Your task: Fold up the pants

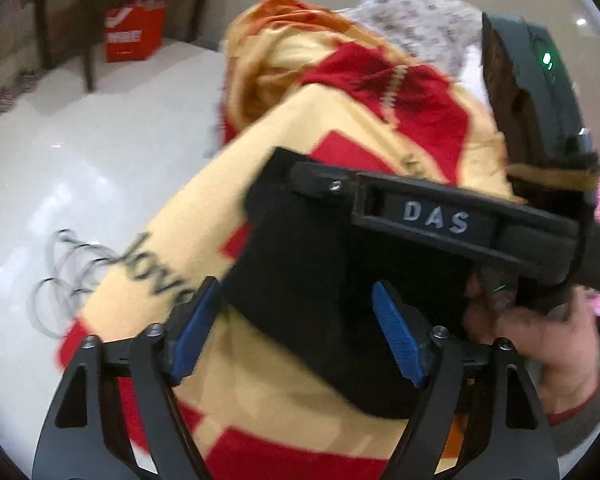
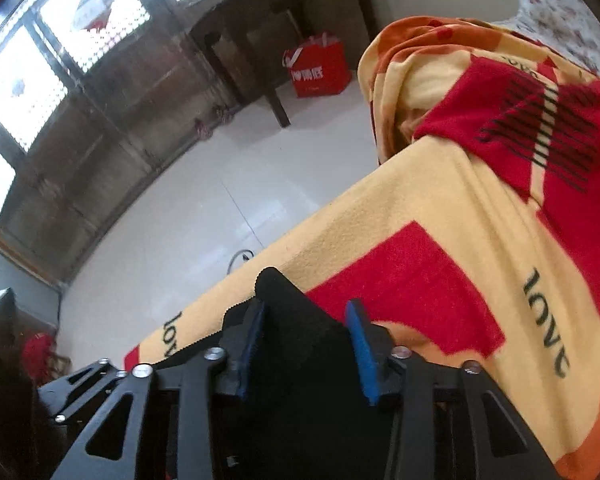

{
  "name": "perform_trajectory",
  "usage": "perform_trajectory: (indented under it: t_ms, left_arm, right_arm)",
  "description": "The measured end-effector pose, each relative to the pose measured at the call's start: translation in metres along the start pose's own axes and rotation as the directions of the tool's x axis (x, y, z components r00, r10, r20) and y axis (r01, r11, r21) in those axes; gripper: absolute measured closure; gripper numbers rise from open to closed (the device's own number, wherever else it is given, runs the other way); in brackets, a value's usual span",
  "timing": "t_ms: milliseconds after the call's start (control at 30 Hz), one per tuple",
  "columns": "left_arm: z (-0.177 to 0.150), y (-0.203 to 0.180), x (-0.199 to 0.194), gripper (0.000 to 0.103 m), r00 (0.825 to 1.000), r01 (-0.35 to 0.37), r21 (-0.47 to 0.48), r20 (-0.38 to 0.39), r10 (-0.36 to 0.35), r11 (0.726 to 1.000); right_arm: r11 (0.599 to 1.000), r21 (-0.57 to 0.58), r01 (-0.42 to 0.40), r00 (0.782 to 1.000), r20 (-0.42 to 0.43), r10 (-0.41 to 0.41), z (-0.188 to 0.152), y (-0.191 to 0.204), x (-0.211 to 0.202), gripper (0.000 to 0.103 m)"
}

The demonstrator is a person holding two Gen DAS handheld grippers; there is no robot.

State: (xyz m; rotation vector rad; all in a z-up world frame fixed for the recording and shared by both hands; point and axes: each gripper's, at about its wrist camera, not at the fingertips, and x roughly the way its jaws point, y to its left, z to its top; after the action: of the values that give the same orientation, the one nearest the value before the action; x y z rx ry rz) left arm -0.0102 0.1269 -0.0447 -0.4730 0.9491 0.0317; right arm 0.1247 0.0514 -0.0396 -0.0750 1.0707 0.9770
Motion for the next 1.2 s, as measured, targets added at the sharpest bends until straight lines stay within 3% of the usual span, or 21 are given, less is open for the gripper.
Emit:
perform_trajectory:
  t_ms: [100,167,233,333,400,467,600,733,800,900,1000,1033,1133,1200]
  left_arm:
    - [0.003,-0.003,-0.005,0.073,1.000,0.030,0.012,0.008,-0.030,0.999]
    - [0.006,-0.010,-0.017,0.077,0.997,0.074,0.029,0.033,-0.075,0.997]
    - [0.010,-0.021,-0.030,0.080,0.991,0.110,0.057,0.064,-0.114,0.992]
    - [0.009,-0.051,-0.048,0.081,0.982,0.152,0.137,0.095,-0.165,0.979]
    - [0.005,-0.076,-0.054,0.082,0.974,0.181,0.200,0.097,-0.203,0.963]
    - [-0.001,-0.100,-0.056,0.083,0.969,0.202,0.259,0.088,-0.231,0.945]
    - [-0.018,-0.143,-0.044,0.083,0.962,0.236,0.328,0.052,-0.268,0.915]
    - [-0.038,-0.165,-0.012,0.083,0.970,0.233,0.350,-0.019,-0.242,0.907]
    - [-0.042,-0.168,-0.006,0.083,0.976,0.207,0.371,-0.017,-0.216,0.905]
    - [-0.045,-0.170,-0.010,0.083,0.978,0.192,0.383,-0.003,-0.207,0.904]
    - [-0.046,-0.167,-0.010,0.083,0.980,0.181,0.386,0.006,-0.199,0.905]
    - [-0.047,-0.167,-0.010,0.083,0.981,0.175,0.390,0.009,-0.194,0.904]
    - [-0.051,-0.169,-0.010,0.083,0.984,0.149,0.408,0.027,-0.175,0.901]
    - [-0.052,-0.168,-0.012,0.083,0.984,0.146,0.405,0.031,-0.173,0.903]
  right_arm:
    - [0.997,0.052,-0.048,0.998,0.043,0.046,-0.004,-0.004,-0.017,0.077]
    - [0.994,0.083,-0.067,0.994,0.089,0.059,-0.007,-0.006,-0.036,0.077]
    - [0.992,0.108,-0.060,0.989,0.142,0.044,-0.010,-0.007,-0.062,0.077]
    - [0.988,0.156,0.014,0.979,0.197,-0.045,-0.023,-0.011,-0.111,0.077]
    - [0.972,0.228,0.061,0.963,0.243,-0.118,-0.033,-0.021,-0.148,0.077]
    - [0.957,0.285,0.053,0.946,0.293,-0.139,-0.045,-0.031,-0.181,0.077]
    - [0.912,0.407,0.051,0.921,0.334,-0.200,-0.081,-0.054,-0.228,0.054]
    - [0.850,0.524,-0.052,0.920,0.356,-0.164,-0.128,-0.080,-0.234,0.054]
    - [0.824,0.555,-0.115,0.915,0.382,-0.129,-0.148,-0.087,-0.233,0.054]
    - [0.801,0.565,-0.198,0.891,0.445,-0.094,-0.162,-0.091,-0.237,0.053]
    - [0.800,0.535,-0.270,0.858,0.511,-0.053,-0.164,-0.083,-0.244,0.043]
    - [0.804,0.535,-0.260,0.860,0.507,-0.059,-0.161,-0.079,-0.243,0.038]
    - [0.839,0.509,-0.193,0.911,0.410,-0.038,-0.145,-0.067,-0.223,0.038]
    - [0.851,0.512,-0.115,0.944,0.323,-0.067,-0.137,-0.061,-0.204,0.038]
